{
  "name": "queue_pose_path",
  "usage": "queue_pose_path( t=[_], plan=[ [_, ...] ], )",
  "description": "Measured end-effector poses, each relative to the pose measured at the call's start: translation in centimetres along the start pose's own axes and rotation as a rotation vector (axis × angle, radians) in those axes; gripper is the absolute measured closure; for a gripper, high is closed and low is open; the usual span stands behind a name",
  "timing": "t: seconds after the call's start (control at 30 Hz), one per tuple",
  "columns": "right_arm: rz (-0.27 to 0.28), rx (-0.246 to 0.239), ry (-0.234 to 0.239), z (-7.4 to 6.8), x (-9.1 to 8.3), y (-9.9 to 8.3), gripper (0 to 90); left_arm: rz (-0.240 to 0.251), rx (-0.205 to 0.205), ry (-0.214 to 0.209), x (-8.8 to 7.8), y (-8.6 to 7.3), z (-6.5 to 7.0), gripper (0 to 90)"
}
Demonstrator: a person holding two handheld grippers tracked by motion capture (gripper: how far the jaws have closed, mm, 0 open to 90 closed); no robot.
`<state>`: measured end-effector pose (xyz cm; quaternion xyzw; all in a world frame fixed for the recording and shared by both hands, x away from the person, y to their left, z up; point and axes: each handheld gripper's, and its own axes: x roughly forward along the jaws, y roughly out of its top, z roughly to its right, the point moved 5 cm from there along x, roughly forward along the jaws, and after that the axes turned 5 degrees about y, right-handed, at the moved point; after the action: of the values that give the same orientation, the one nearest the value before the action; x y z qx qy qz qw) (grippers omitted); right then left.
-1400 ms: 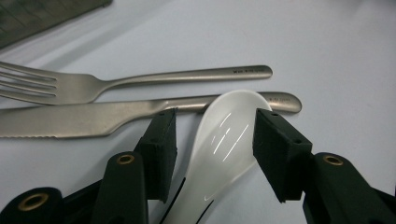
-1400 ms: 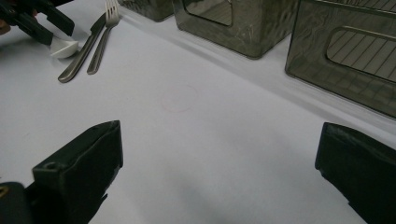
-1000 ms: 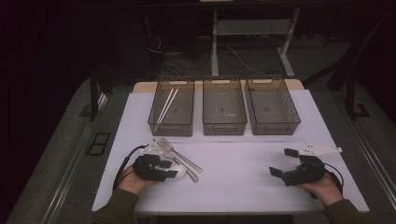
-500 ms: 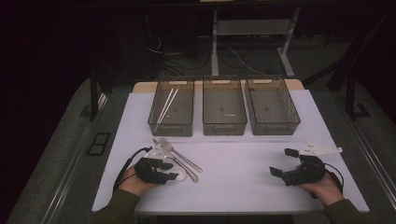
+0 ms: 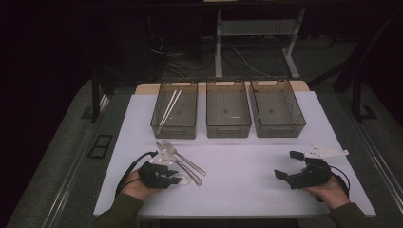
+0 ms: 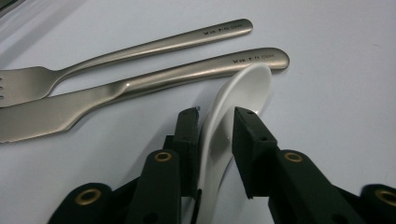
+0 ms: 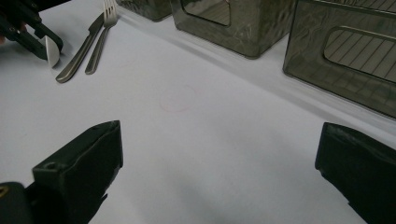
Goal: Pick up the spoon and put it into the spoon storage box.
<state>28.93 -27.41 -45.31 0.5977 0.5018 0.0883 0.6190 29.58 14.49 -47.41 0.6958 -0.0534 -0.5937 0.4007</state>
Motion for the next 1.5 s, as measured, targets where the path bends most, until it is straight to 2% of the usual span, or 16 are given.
queue_pose_path(
  t=[0.03,0.1,0.17,0.37,0.6,0.67,0.73,0.83,0.97,1.2,1.5],
  plan=[
    [0.000,0.000,0.000,0.0,0.0,0.0,0.8,0.001,0.002,-0.003,0.0,0.0,0.0,73.3],
    [0.000,0.001,0.000,0.0,0.0,0.0,0.8,0.009,-0.019,-0.010,-0.1,0.0,0.2,75.9],
    [0.000,0.000,0.000,0.0,0.0,0.0,0.8,0.015,-0.002,-0.019,-0.2,0.0,0.0,78.9],
    [0.000,0.001,0.000,0.0,0.0,0.0,0.8,0.020,-0.015,-0.038,-0.2,0.0,0.0,80.8],
    [0.002,0.000,0.001,0.0,0.0,0.0,0.8,0.017,-0.016,-0.021,-0.3,0.3,-0.1,81.5],
    [0.003,-0.003,0.002,0.0,0.0,0.0,0.8,0.023,-0.037,-0.019,-0.3,0.4,0.1,81.5],
    [0.005,-0.006,0.001,0.0,0.0,0.0,0.8,0.035,-0.049,-0.015,-0.5,0.5,0.1,81.5],
    [0.002,-0.010,-0.003,-0.1,0.1,0.0,0.8,0.044,-0.047,-0.010,-0.7,0.7,-0.1,81.6],
    [0.003,-0.005,0.018,-0.2,0.2,-0.2,0.8,0.067,-0.067,-0.003,-1.0,0.9,-0.3,81.6],
    [-0.040,-0.037,0.030,-0.5,1.1,-0.8,0.8,0.098,-0.082,-0.009,-1.5,1.2,-0.5,81.6],
    [-0.016,-0.021,0.035,-0.5,1.0,-0.5,0.8,0.132,-0.084,-0.008,-1.8,2.0,-0.6,81.6]
  ],
)
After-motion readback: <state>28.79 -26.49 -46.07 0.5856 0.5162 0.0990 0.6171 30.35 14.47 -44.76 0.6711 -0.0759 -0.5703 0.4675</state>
